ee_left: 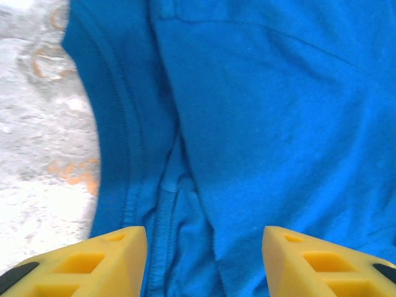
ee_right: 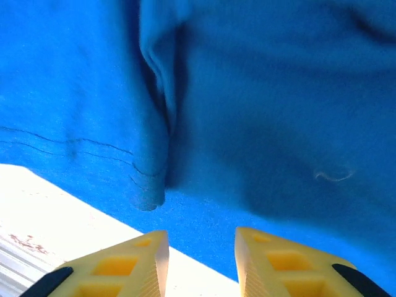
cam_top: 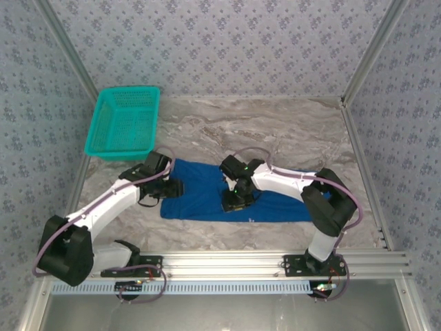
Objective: Fold the inside-out t-shirt
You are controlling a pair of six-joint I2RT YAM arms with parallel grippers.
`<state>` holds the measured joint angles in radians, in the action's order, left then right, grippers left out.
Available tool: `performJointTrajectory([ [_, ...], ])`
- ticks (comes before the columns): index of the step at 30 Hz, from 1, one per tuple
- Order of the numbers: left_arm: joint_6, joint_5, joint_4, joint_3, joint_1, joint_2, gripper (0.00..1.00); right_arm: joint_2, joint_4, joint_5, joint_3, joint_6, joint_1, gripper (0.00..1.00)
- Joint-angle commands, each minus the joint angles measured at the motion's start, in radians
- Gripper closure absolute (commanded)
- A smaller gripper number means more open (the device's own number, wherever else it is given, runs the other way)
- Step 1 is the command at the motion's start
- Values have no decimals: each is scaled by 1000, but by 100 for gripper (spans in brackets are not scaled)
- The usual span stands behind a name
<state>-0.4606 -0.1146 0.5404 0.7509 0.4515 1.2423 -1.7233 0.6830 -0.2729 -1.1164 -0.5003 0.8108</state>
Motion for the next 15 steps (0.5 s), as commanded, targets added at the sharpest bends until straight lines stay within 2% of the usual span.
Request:
performJointTrajectory([
  [1,-1,-163,-83,-1,2,38,48,66,-51,-24,-52,49,-11,64],
  [4,-48,-233,-158,-32,17,72,48,34,-198,-88,-57,21,-10,66],
  [6,-64,-166,-139,-38,9,83,48,-14,-238,-109,-67,14,-8,67],
  [9,-48,-89,-135,-49,-79,49,48,-72,-279,-118,-121,26,-4,68],
  [12,-53,-112,-192,-72,-197,33,43,-98,-280,-93,-143,53,-10,68],
  [15,-52,-144,-266,-81,-239,81,35,-113,-284,-101,-145,62,-23,68],
])
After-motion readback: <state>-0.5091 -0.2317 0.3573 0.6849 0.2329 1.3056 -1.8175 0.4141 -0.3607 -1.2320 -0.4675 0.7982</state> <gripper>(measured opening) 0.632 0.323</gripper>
